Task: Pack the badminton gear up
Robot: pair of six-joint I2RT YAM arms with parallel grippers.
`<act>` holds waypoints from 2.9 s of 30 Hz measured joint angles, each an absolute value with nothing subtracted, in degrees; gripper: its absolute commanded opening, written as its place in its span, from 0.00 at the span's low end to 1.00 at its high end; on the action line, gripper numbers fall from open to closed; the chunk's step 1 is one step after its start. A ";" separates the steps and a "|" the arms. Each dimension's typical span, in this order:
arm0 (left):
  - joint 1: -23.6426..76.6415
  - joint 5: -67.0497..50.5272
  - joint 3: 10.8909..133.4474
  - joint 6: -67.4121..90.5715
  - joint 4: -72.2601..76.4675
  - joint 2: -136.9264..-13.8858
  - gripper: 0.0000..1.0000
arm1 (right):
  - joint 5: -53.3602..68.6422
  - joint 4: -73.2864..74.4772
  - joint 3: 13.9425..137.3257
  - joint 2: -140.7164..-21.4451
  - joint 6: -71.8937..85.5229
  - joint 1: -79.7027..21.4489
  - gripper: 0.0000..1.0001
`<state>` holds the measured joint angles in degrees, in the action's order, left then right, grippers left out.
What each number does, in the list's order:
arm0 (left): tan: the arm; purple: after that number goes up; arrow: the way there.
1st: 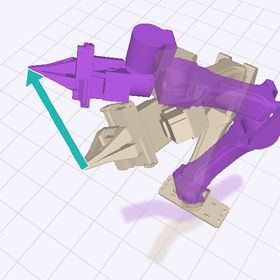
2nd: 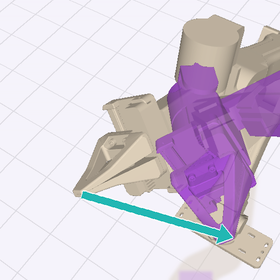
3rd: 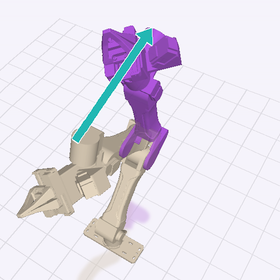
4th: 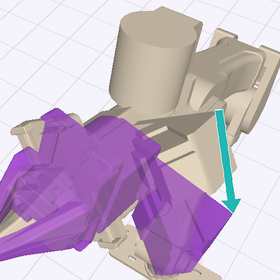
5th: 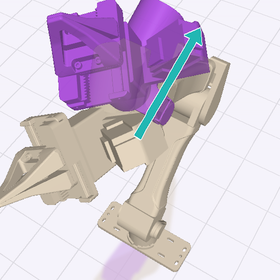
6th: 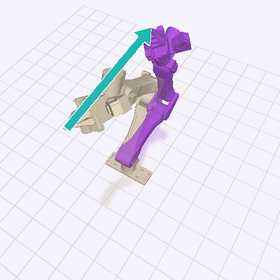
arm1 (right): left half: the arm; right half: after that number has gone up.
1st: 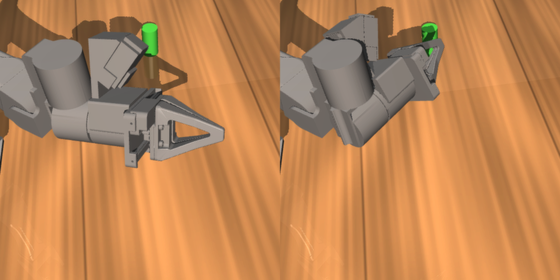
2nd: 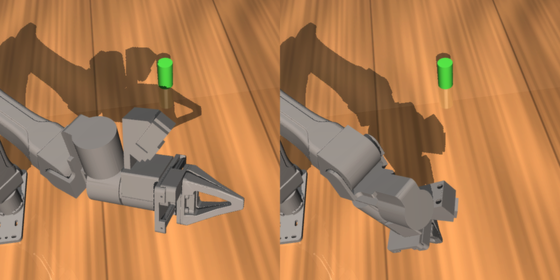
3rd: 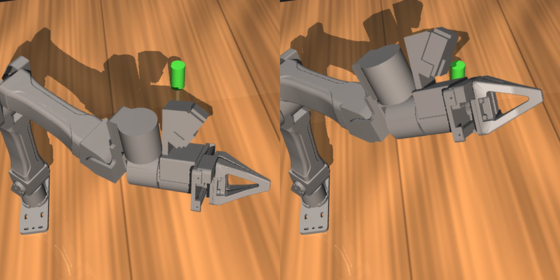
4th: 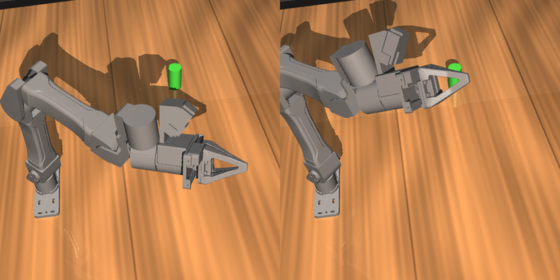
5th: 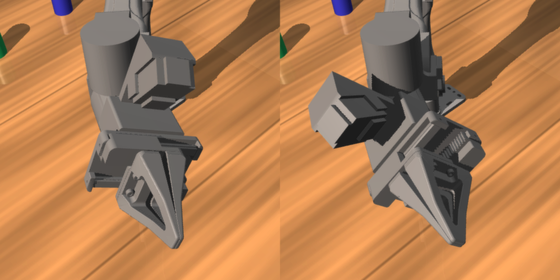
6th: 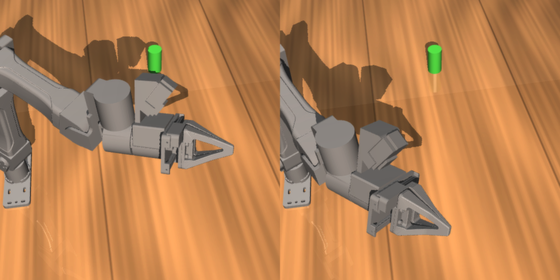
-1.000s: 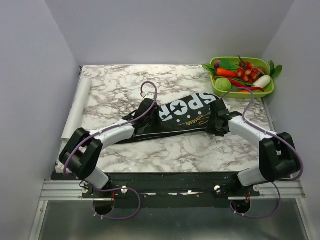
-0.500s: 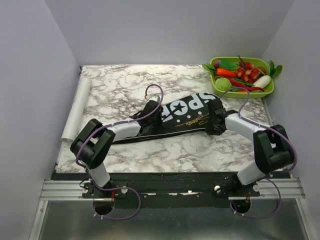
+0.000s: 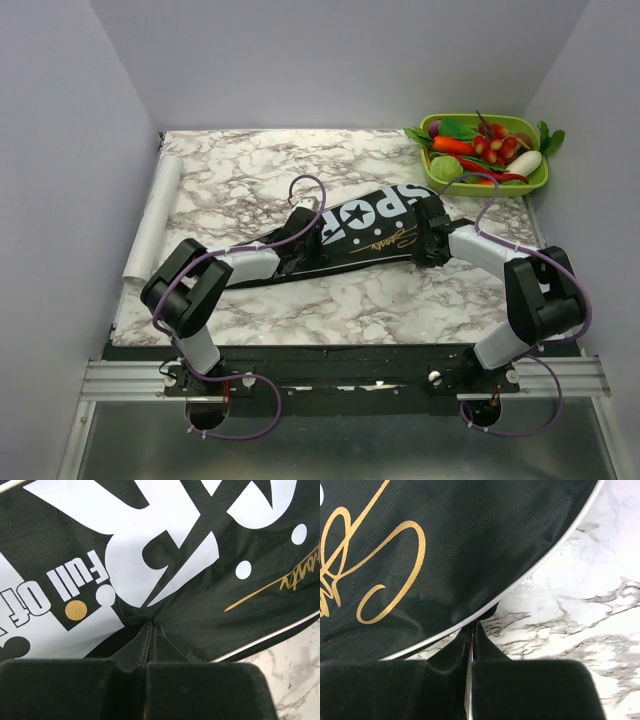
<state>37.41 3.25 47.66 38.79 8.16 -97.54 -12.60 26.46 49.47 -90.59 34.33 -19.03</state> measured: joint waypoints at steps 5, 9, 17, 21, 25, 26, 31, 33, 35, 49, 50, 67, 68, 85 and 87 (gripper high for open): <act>37.41 3.14 47.48 38.79 8.56 -97.54 0.00 | -12.60 26.09 49.47 -90.65 33.71 -19.03 0.01; 37.41 3.14 47.46 38.76 8.60 -97.54 0.00 | -11.07 25.47 49.47 -90.65 32.91 -19.03 0.01; 37.41 3.16 47.44 38.70 8.62 -97.80 0.00 | -6.70 23.77 51.09 -91.96 32.91 -22.92 0.01; 37.30 3.18 47.44 38.59 9.06 -97.89 0.00 | -5.19 23.86 55.07 -94.96 33.74 -28.77 0.00; 37.12 3.16 47.44 38.54 9.74 -97.91 0.00 | -1.89 23.59 59.64 -99.79 35.24 -34.06 0.01; 37.15 3.16 47.44 38.54 9.87 -97.93 0.00 | -1.10 23.59 60.71 -101.01 35.68 -35.14 0.00; 37.08 3.18 47.44 38.39 10.48 -97.93 0.00 | 1.32 22.65 63.29 -103.92 38.68 -37.06 0.01; 37.10 3.16 47.31 38.35 10.70 -97.91 0.00 | 1.34 22.63 63.29 -103.94 39.86 -37.06 0.01; 37.08 3.18 47.07 38.30 11.03 -97.84 0.00 | 1.34 22.61 63.29 -103.96 40.91 -37.06 0.01; 37.26 2.28 47.16 37.69 9.96 -97.14 0.00 | 4.16 18.48 60.05 -102.96 47.20 -33.17 0.01; 37.28 2.26 47.31 37.60 9.74 -97.17 0.00 | 4.56 18.09 59.94 -102.96 47.16 -32.84 0.01; 37.08 1.93 51.64 34.44 11.00 -101.21 0.00 | 12.88 11.53 66.72 -110.34 43.44 -36.27 0.01; 37.10 1.80 51.64 34.35 11.14 -101.27 0.00 | 13.02 11.33 66.76 -110.41 43.42 -36.53 0.01; 37.54 3.60 54.35 30.48 -5.72 -88.58 0.08 | 13.67 9.32 64.60 -107.28 48.34 -30.63 0.01; 37.58 5.61 56.49 29.50 -9.98 -85.52 0.11 | 13.74 9.34 64.47 -107.28 48.99 -28.27 0.00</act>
<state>37.58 5.61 56.49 29.50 -9.98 -85.52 13.74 9.34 64.47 -107.28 48.99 -28.27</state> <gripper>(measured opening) 0.065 0.008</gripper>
